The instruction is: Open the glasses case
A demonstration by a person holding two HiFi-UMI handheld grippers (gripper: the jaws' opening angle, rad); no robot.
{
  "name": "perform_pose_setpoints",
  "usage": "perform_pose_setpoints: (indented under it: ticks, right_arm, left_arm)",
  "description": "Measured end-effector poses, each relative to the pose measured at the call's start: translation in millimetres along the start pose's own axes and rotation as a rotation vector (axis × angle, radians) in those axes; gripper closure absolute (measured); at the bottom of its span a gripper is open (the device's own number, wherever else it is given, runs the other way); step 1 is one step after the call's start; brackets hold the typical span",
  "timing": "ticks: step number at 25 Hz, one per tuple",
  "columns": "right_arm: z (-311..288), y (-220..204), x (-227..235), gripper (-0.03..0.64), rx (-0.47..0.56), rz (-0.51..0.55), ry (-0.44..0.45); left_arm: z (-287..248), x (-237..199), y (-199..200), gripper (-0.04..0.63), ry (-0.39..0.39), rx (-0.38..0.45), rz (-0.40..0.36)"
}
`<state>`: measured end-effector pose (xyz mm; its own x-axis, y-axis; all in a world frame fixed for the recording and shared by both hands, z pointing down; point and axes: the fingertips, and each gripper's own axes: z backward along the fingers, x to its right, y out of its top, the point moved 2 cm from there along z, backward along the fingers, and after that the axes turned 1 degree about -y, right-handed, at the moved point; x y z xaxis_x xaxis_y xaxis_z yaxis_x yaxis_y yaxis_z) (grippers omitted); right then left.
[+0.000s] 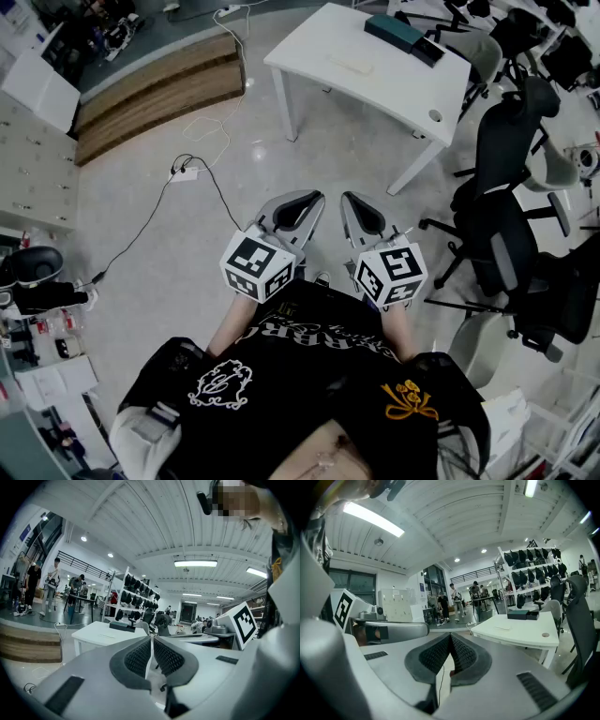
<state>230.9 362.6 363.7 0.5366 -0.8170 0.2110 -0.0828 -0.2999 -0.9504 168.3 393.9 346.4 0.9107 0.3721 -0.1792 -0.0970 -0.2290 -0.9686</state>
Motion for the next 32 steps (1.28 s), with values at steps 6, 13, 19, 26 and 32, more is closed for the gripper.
perform_pose_setpoints:
  ticks: [6,13,19,26,32]
  right_arm:
    - [-4,0,7,0.603,-0.004,0.011,0.000]
    - [-15,1,12,0.603,0.012,-0.036,0.011]
    - [-41,-2,23,0.603,-0.010,-0.080,0.007]
    - [-93,4,45,0.603,-0.032,-0.097,-0.016]
    - [-159,33,70,0.603,-0.027,-0.111,-0.045]
  left_arm:
    - [-7,-1,0,0.561,0.004,-0.001,-0.003]
    - [-13,-15,-1,0.561,0.009,-0.015,0.009]
    - [-27,-39,-5,0.561,0.008,-0.039,0.028]
    - [-60,-90,-1,0.561,-0.012,-0.057,0.047]
    - [-98,-154,25,0.561,-0.046,-0.057,0.047]
